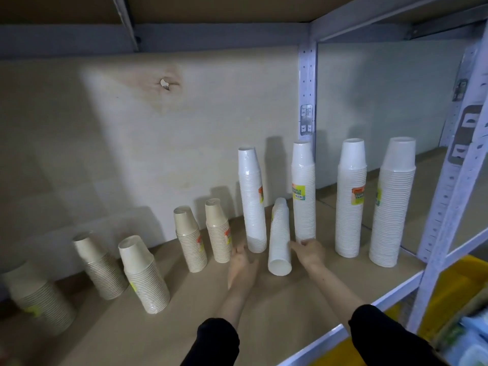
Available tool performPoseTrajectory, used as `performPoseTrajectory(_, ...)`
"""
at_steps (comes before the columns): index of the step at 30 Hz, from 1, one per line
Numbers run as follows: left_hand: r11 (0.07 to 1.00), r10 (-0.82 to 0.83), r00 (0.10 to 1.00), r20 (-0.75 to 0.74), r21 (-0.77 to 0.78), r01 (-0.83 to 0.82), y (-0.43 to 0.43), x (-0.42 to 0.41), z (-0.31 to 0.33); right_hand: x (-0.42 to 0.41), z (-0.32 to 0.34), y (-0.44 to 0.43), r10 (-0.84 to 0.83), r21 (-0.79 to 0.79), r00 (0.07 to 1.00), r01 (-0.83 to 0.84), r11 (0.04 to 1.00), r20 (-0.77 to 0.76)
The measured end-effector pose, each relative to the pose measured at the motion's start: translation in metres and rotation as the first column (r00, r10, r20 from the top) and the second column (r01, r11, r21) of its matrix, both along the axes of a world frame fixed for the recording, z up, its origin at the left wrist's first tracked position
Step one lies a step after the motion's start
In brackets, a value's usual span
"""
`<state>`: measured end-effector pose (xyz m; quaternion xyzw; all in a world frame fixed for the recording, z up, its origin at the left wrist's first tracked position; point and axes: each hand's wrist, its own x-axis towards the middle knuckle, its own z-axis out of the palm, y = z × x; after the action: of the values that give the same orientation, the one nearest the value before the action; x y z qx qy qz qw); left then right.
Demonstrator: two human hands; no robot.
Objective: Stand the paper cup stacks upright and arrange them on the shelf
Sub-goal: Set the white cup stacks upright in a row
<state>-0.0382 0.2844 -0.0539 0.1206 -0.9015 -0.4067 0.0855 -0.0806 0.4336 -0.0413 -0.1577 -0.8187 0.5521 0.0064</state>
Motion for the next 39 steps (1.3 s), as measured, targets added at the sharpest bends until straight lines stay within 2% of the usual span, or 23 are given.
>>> performPoseTrajectory(3, 0.968, -0.065, 0.994, 0.085, -0.235, 0.083, -0.006, 0.012, -0.015, 0.001, 0.002, -0.01, 0.064, -0.046, 0.997, -0.062, 0.997, 0.039)
performPoseTrajectory(5, 0.946, -0.085, 0.991, 0.105, -0.303, 0.114, -0.006, 0.016, -0.019, 0.0, 0.002, -0.014, 0.091, -0.081, 0.995, -0.087, 0.993, 0.049)
performPoseTrajectory(14, 0.911, -0.112, 0.988, 0.109, -0.385, 0.146, -0.006, 0.016, -0.024, -0.019, 0.007, -0.025, 0.144, -0.153, 0.985, -0.129, 0.98, 0.095)
performPoseTrajectory(18, 0.915, -0.113, 0.987, 0.112, -0.376, 0.148, -0.007, 0.015, -0.025, -0.023, 0.004, -0.03, 0.144, -0.121, 0.983, -0.131, 0.984, 0.11)
performPoseTrajectory(23, 0.905, -0.118, 0.986, 0.114, -0.396, 0.154, -0.007, 0.014, -0.025, -0.022, 0.003, -0.03, 0.105, -0.248, 0.988, -0.075, 0.966, 0.111)
performPoseTrajectory(28, 0.901, -0.112, 0.989, 0.101, -0.41, 0.144, -0.007, 0.016, -0.024, -0.004, 0.003, -0.031, 0.091, -0.278, 0.996, -0.088, 0.957, -0.002)
performPoseTrajectory(33, 0.897, -0.111, 0.989, 0.102, -0.419, 0.144, -0.007, 0.016, -0.024, 0.021, 0.009, -0.028, 0.087, 0.048, 0.964, -0.078, 0.996, -0.25)
performPoseTrajectory(36, 0.897, -0.111, 0.989, 0.096, -0.419, 0.141, -0.006, 0.017, -0.024, 0.026, 0.008, -0.025, 0.073, 0.039, 0.922, -0.063, 0.997, -0.381)
performPoseTrajectory(39, 0.897, -0.113, 0.988, 0.103, -0.418, 0.146, -0.007, 0.017, -0.024, 0.023, 0.007, -0.023, 0.067, 0.002, 0.9, -0.073, 0.997, -0.431)
